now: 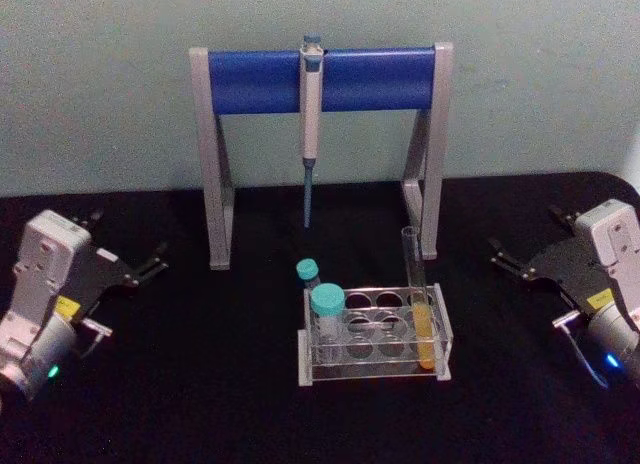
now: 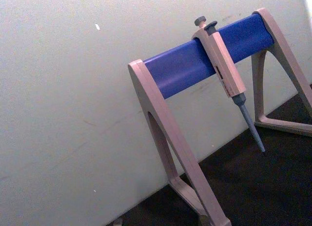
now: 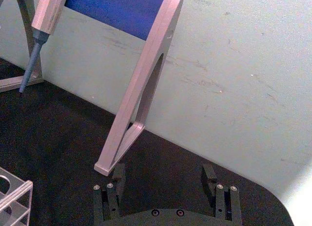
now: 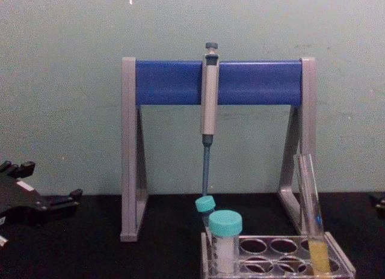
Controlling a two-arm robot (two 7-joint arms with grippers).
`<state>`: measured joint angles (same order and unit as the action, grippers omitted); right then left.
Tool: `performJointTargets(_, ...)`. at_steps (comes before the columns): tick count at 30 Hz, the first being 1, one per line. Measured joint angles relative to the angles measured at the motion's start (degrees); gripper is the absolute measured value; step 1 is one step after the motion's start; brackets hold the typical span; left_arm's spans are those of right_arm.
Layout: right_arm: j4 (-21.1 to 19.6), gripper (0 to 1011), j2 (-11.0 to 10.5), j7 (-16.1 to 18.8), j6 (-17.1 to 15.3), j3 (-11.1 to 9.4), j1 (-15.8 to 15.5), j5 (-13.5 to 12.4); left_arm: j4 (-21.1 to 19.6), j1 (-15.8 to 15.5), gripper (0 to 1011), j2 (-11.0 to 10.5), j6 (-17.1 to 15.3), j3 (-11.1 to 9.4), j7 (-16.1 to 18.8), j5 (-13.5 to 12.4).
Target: Pick up the test tube from the test tube rack, shake it, then place it back into the test tube rack.
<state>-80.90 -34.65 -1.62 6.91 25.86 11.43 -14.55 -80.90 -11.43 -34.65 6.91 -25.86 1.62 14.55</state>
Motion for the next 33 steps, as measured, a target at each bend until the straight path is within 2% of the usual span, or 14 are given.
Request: performJointTargets(33, 0.0, 1000, 0.0, 0.0, 0.0, 0.0, 0.0, 0.0, 0.0, 0.0, 1001, 0.0, 0.0, 0.0, 0.0, 0.0)
